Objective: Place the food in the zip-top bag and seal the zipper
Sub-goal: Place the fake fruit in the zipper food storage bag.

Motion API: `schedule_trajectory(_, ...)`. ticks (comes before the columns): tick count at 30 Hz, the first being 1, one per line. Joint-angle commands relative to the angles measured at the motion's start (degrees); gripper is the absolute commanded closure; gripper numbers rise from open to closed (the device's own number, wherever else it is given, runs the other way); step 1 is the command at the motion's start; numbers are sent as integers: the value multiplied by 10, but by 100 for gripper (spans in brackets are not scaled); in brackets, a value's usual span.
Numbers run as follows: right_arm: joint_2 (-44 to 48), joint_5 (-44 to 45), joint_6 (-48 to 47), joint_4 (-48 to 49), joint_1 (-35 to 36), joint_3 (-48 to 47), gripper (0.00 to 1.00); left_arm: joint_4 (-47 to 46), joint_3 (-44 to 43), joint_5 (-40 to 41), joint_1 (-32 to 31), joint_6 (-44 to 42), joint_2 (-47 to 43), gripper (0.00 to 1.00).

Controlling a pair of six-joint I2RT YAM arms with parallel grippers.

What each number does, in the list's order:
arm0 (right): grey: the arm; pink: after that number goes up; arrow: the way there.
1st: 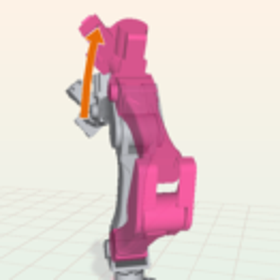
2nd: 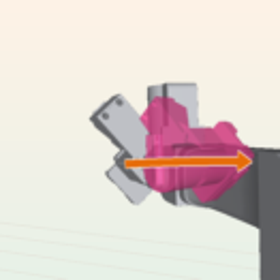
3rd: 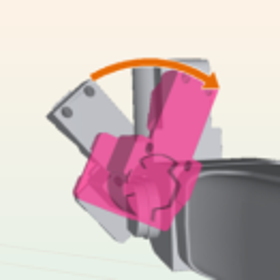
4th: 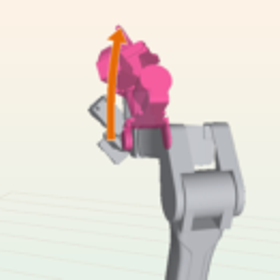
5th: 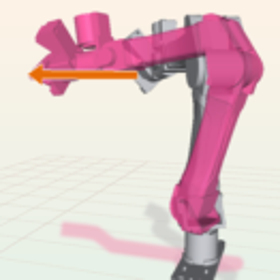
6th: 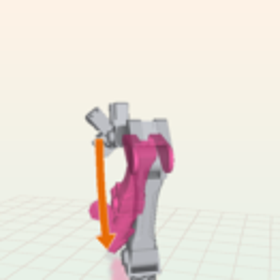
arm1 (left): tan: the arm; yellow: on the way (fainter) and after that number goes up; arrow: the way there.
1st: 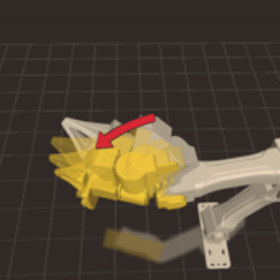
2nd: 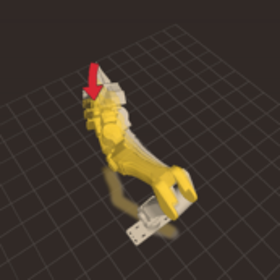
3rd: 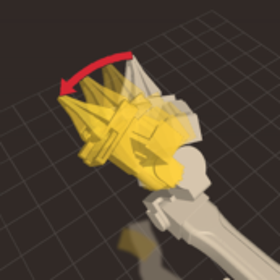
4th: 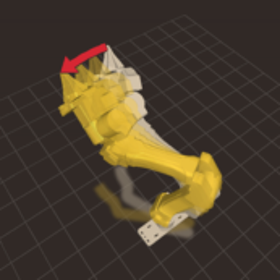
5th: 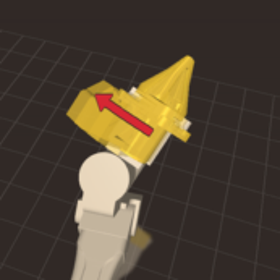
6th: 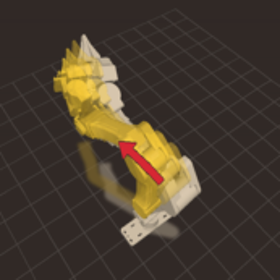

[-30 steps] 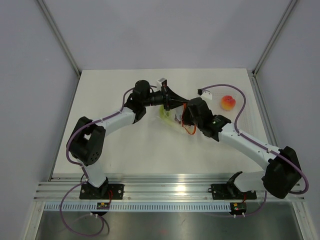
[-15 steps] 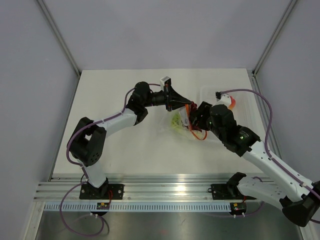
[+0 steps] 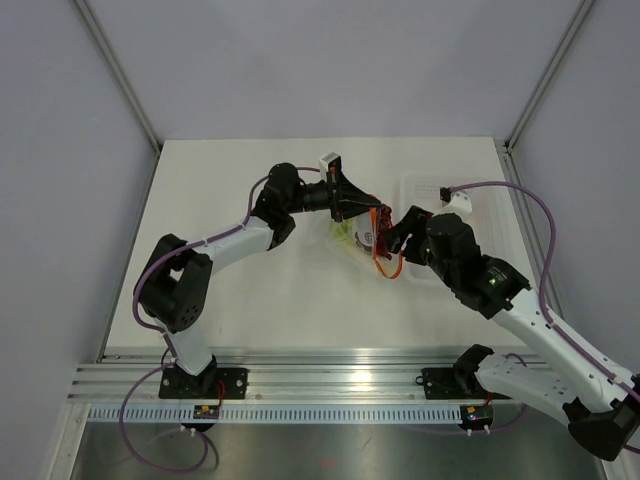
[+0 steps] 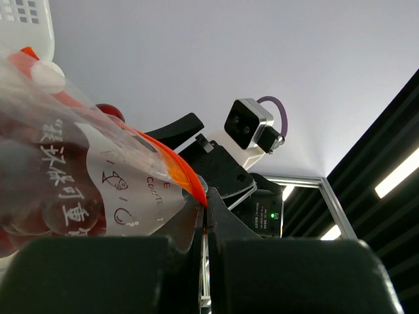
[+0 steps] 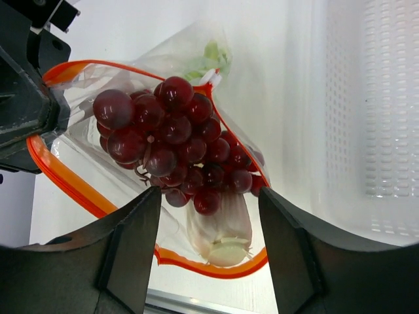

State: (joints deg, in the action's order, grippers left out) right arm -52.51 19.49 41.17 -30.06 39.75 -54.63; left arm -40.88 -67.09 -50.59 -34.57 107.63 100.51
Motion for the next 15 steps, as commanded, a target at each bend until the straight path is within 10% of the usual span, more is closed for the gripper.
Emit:
schedule_trajectory(1,21,42,-4,-13,2,4,32,-62,-27,-7,-2,6,-21,100)
schedule_trajectory(15,-50,-94,-45,24,-122,41,37,-62,-27,-9,-2,6,-33,100)
